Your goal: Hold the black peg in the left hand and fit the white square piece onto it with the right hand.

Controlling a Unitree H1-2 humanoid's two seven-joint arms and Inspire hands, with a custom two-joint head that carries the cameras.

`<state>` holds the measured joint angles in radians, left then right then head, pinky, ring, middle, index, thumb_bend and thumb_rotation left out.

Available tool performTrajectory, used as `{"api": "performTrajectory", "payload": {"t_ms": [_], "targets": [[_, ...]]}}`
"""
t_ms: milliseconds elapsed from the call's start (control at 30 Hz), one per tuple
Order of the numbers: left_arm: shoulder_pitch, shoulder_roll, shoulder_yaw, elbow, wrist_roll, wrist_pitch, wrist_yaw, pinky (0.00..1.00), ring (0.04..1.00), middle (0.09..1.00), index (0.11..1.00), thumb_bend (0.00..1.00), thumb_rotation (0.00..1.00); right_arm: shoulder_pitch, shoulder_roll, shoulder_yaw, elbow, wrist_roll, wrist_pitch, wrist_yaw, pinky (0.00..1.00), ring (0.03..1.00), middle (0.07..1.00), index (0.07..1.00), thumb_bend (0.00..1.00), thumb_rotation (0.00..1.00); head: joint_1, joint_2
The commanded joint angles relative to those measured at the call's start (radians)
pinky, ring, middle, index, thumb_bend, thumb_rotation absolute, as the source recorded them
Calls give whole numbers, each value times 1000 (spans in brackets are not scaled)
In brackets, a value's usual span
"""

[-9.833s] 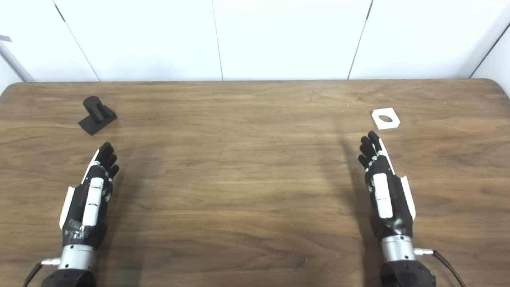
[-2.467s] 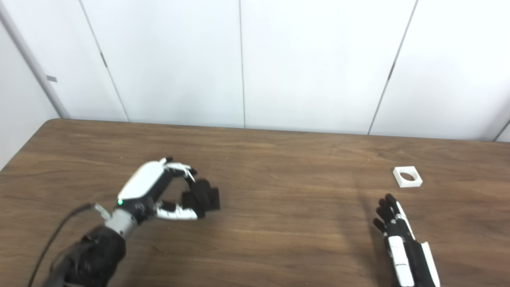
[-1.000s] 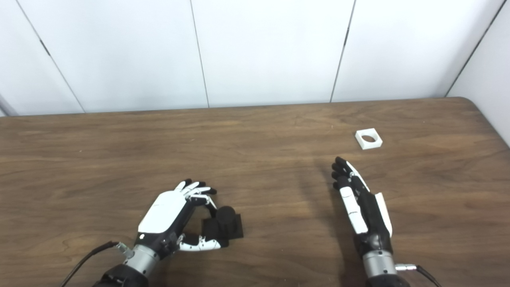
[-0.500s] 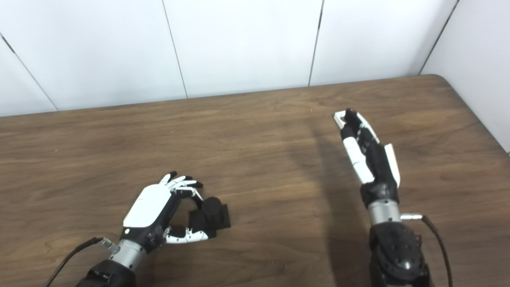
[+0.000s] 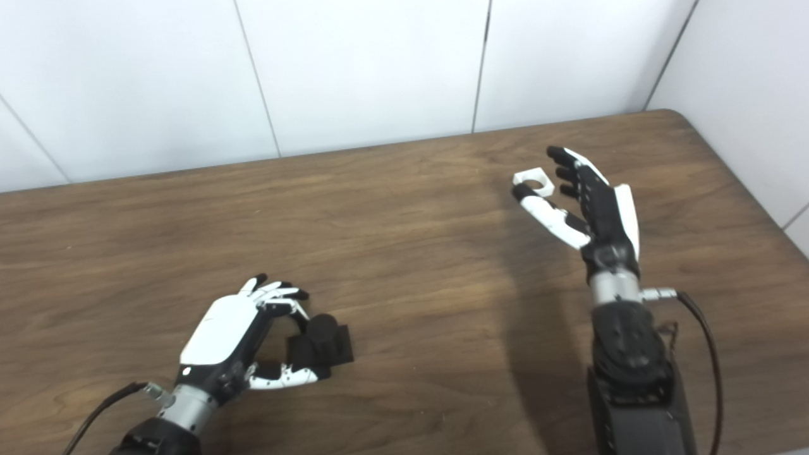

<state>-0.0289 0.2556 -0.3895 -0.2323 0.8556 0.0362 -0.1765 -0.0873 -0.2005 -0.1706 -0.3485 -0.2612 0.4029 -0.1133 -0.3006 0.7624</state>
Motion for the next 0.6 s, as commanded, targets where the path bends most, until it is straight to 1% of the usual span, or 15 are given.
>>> {"api": "performTrajectory", "payload": {"t_ms": [0,33,100,233,367,433,567], "targets": [[0,22,0,27,-1,-7,-16,1000,871,792,485,522,53,-45,-28,7,6,-50,3,-15,836,856,847,755,735,435,-19,0],[0,21,2,28,-3,-8,-15,1000,869,791,485,522,53,-57,-33,11,21,-67,9,-18,839,854,845,750,747,432,-37,-5],[0,19,5,33,-8,-13,-13,1000,865,787,485,522,53,-87,-49,23,60,-102,18,-21,869,864,852,735,768,386,-63,-12],[-1,21,8,41,-9,-21,-2,999,855,779,485,522,53,-130,-81,45,127,-167,20,-24,880,884,863,739,771,352,-100,-24],[0,24,13,40,-8,-16,-7,991,853,775,485,522,52,-173,-119,53,202,-191,-8,-25,885,888,860,751,782,298,-120,-32],[1,23,15,40,-12,-18,-7,986,851,772,485,522,52,-191,-149,65,236,-207,-22,-17,876,891,867,763,778,282,-128,-37],[1,23,12,46,-8,-21,-7,985,846,770,485,522,51,-230,-222,96,275,-237,-2,22,861,917,892,770,804,260,-126,-41]]}}
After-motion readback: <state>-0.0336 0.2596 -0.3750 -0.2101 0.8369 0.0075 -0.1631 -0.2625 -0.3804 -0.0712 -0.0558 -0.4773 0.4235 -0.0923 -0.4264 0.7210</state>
